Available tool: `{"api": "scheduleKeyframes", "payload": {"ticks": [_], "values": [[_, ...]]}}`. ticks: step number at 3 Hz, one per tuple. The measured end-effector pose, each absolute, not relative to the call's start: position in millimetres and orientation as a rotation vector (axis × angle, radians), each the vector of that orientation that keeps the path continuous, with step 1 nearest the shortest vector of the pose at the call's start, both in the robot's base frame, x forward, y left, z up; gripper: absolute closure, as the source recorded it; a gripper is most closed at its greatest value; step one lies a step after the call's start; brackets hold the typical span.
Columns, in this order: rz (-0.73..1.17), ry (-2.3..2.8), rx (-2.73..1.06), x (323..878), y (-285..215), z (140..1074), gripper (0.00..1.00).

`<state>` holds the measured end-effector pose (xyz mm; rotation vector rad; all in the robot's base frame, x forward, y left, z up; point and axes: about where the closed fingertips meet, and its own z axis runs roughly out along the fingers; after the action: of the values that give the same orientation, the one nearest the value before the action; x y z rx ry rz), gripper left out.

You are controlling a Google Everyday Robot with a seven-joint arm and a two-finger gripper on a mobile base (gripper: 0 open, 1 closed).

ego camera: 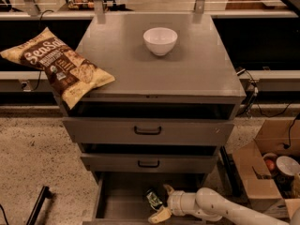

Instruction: Pick green can from bottom drawer and place on counter

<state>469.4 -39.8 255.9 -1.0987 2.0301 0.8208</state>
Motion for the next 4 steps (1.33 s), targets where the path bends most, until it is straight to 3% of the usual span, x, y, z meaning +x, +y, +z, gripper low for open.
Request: {"api": "scheduleKeyframes", "payload": {"ticks": [4], "values": [[0.532,2.106,-1.085,540,-39,164,0.00]]}}
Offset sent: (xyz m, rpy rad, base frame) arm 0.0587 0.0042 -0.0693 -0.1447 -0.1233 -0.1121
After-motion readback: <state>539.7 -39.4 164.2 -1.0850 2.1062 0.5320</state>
